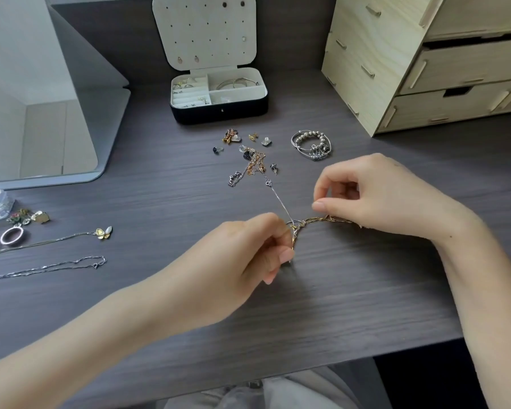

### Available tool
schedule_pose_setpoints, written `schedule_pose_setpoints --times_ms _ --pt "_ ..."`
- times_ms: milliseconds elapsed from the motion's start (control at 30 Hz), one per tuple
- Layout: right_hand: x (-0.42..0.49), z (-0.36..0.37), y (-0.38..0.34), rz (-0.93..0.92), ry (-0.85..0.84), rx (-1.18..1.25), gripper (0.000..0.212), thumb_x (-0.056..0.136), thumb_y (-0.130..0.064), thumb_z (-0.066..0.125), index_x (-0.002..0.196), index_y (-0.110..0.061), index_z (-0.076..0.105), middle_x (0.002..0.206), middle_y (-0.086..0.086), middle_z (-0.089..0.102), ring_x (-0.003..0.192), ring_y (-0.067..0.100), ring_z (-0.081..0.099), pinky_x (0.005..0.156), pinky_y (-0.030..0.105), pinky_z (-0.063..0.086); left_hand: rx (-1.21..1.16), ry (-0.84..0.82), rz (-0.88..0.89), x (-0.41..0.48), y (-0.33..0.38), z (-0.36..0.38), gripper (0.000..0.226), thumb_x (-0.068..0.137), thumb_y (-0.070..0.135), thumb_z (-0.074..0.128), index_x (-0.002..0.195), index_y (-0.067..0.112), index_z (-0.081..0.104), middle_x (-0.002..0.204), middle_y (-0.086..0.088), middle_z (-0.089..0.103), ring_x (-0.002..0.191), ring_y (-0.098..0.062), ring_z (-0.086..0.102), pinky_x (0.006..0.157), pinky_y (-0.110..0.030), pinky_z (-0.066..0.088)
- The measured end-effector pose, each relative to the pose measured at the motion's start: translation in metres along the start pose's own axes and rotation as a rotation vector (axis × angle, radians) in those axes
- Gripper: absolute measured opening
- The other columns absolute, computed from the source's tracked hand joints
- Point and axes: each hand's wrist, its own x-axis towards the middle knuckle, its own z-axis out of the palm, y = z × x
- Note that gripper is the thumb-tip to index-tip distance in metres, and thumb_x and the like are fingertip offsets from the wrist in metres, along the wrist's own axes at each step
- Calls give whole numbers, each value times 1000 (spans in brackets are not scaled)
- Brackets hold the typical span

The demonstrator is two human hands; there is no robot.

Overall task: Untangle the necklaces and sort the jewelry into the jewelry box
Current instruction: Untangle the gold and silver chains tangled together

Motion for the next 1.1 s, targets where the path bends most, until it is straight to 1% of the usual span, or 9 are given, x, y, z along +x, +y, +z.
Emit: schedule_pose_setpoints --times_ms 67,167,300,500,700,767,900,1000,1100 --pt "3 5 -5 -73 16 117 7 76 -37 70 72 -31 68 60 -5 59 55 9 47 57 26 35 29 -11 -20 -2 0 0 20 95 26 50 78 33 44 62 10 60 60 1 51 56 -5 33" --pt "6 17 -13 -188 -123 206 8 76 -40 73 82 -34 73 62 -6 54 57 9 45 58 25 35 48 -27 -44 -7 -1 -1 17 92 20 55 79 30 51 66 11 63 61 0 52 57 -5 33" --pt "8 26 -23 -237 -237 138 12 75 -40 73 87 -43 72 62 -10 48 64 7 47 58 14 29 41 -26 -69 -13 -2 -2 13 91 20 57 81 28 55 69 13 64 64 0 54 59 -6 34" --pt "7 28 -24 -283 -321 97 8 80 -43 68 86 -48 71 69 -7 50 73 12 49 66 26 38 47 -22 -97 -16 -2 -4 15 91 22 56 80 32 53 65 14 65 61 -1 52 57 -7 34" --pt "5 28 -22 -331 -356 66 19 76 -43 72 88 -55 64 67 -11 48 74 5 47 70 16 32 75 -23 -97 -16 -6 -5 8 92 24 55 84 27 57 67 15 65 61 -9 52 55 -11 34" --pt "6 31 -23 -340 -319 60 14 75 -44 72 87 -49 68 66 -11 48 72 4 46 70 17 32 79 -20 -88 -16 -8 -7 9 91 24 55 83 28 56 68 15 65 60 -13 52 54 -13 35" --pt "13 37 -27 -285 -188 180 12 75 -42 70 87 -39 72 65 -8 48 67 11 47 65 29 38 98 -20 -77 -17 -11 -16 16 91 21 57 79 32 52 66 14 65 58 -14 50 53 -12 33" --pt "23 36 -29 -194 -109 296 12 78 -36 73 89 -32 75 64 -11 47 59 5 42 59 21 32 114 -56 -107 -18 -15 -25 18 91 21 56 76 30 51 63 13 63 59 -15 51 53 -15 36" --pt "31 30 -35 -152 -133 398 10 80 -21 73 89 -17 75 66 -9 55 56 0 41 56 13 32 169 -89 -152 -17 -19 -32 22 91 21 55 73 32 47 62 14 62 57 -9 52 51 -15 36"
